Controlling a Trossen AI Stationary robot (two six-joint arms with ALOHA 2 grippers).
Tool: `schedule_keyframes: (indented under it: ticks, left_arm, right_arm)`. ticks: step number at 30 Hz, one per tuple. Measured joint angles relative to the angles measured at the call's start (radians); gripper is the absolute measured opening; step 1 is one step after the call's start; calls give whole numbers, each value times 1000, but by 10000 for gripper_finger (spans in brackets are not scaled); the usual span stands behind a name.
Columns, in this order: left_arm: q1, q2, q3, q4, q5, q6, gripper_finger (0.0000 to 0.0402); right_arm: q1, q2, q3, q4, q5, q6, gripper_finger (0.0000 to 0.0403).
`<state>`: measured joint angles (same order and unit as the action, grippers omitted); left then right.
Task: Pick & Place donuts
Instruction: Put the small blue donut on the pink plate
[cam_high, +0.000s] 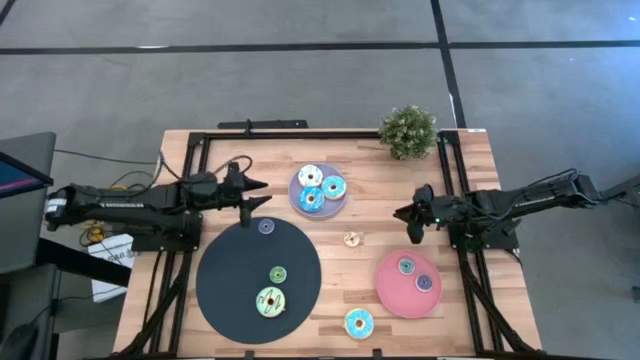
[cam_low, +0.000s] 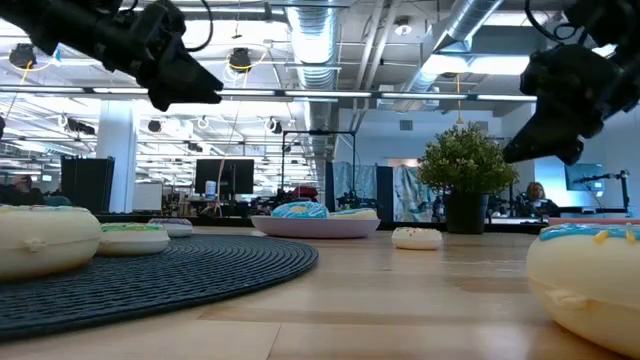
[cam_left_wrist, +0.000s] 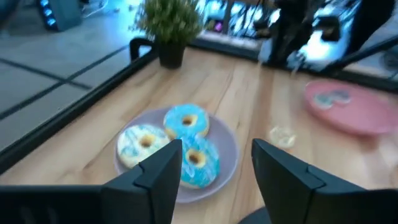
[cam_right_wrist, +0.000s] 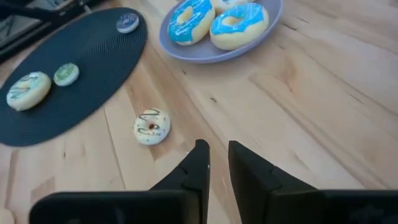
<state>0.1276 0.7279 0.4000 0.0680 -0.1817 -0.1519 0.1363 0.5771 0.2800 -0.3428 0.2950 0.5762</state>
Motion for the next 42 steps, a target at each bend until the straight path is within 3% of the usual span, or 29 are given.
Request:
schedule_keyframes:
  ticks: [5, 10, 13, 19, 26, 33, 42]
  left_arm:
    - [-113, 157, 98, -125, -183, -6, 188]
    - [-154, 304, 243, -404, -251, -180, 188]
    - [-154, 388, 314, -514, -241, -295, 188]
    - [-153, 517, 364, -547, -189, -271, 194]
    - [-138, 623, 364, -549, -127, -333, 243]
    - [-127, 690, 364, -553, -71, -485, 287]
    - [-126, 715, 364, -592, -59, -693, 291]
  right_arm:
    - [1, -30, -38, 0, 48, 0, 41]
    - [1, -30, -41, -17, 49, 0, 38]
    - [1, -30, -41, -21, 49, 0, 38]
    - [1, -29, -41, -22, 48, 0, 38]
    - [1, -29, -41, -23, 48, 0, 37]
    - [1, -29, -41, -23, 48, 15, 37]
    - [1, -29, -41, -23, 48, 37, 37]
